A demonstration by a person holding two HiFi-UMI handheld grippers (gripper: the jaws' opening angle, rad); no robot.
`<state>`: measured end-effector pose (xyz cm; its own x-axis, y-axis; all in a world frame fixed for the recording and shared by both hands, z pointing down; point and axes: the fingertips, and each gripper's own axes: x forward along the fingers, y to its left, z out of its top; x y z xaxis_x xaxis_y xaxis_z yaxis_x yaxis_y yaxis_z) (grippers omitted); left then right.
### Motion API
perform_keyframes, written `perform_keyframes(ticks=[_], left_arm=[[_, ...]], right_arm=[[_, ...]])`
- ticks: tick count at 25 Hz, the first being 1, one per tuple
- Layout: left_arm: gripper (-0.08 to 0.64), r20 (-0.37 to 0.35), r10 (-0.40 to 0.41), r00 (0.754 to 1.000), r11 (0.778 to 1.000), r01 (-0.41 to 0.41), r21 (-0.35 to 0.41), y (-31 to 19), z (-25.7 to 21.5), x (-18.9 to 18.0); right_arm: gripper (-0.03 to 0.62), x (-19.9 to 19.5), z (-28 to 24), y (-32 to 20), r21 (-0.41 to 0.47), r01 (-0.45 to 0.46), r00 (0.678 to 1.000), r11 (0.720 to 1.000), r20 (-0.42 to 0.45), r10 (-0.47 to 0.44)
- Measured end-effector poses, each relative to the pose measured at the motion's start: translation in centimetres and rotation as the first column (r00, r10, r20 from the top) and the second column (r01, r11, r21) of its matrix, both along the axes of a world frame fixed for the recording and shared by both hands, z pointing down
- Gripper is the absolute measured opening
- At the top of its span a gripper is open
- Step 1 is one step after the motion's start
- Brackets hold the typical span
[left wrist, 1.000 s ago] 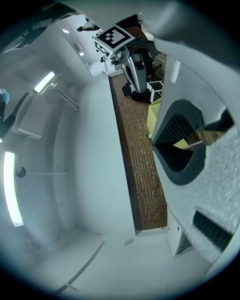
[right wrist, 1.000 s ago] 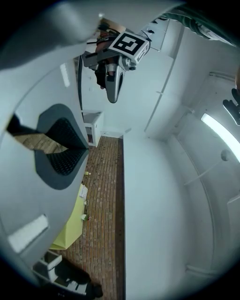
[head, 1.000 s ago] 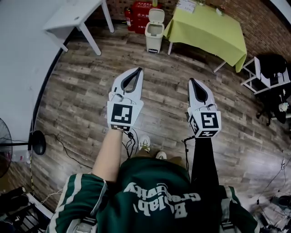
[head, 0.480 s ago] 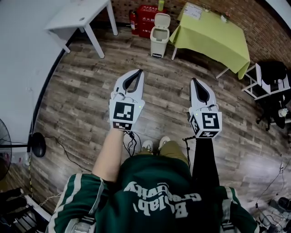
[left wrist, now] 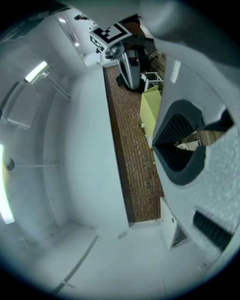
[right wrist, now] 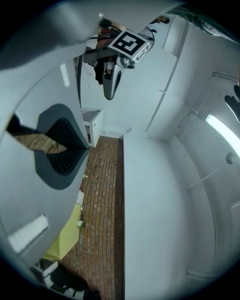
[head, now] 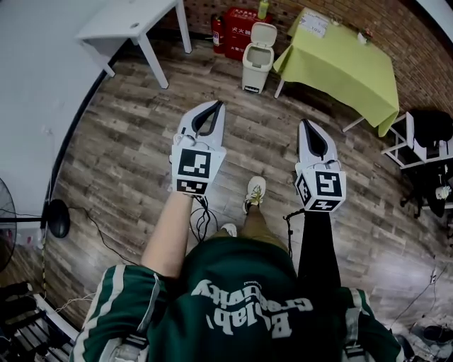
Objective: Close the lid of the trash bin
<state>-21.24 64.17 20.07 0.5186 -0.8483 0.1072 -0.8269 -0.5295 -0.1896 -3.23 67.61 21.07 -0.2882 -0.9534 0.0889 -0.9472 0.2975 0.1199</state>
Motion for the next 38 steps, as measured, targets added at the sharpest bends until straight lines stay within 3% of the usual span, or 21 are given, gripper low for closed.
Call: perform_keyframes(ticks=[10,23,32,38], left_arm=[[0.008,-0.009,0.005,1.0,1.0,-0.005,0.015,-10.5,0.0,4.8],[0.008,-0.02,-0.03,0.999,0.999,0.03,0.023,-24.5,-0.5,11.4],[0.008,-0.018,-0.044,0.999,0.998,0.045,0.037,-30.1,-0.8,14.3],[0.008,-0.027,-0.043,0.999,0.999,0.044,0.026,-31.3,-0.5,15.0]], right_arm=[[0.012,5.1,0.5,-10.7,0.001,-0.016,1.0,1.0,0.009,0.016],[0.012,11.1,-0.2,-25.9,0.002,0.04,0.999,0.999,0.024,-0.04],[0.012,13.3,0.2,-32.5,0.01,0.089,0.995,0.996,0.043,-0.09],[0.012,13.4,0.6,-34.0,-0.001,0.128,0.991,0.992,0.048,-0.127]])
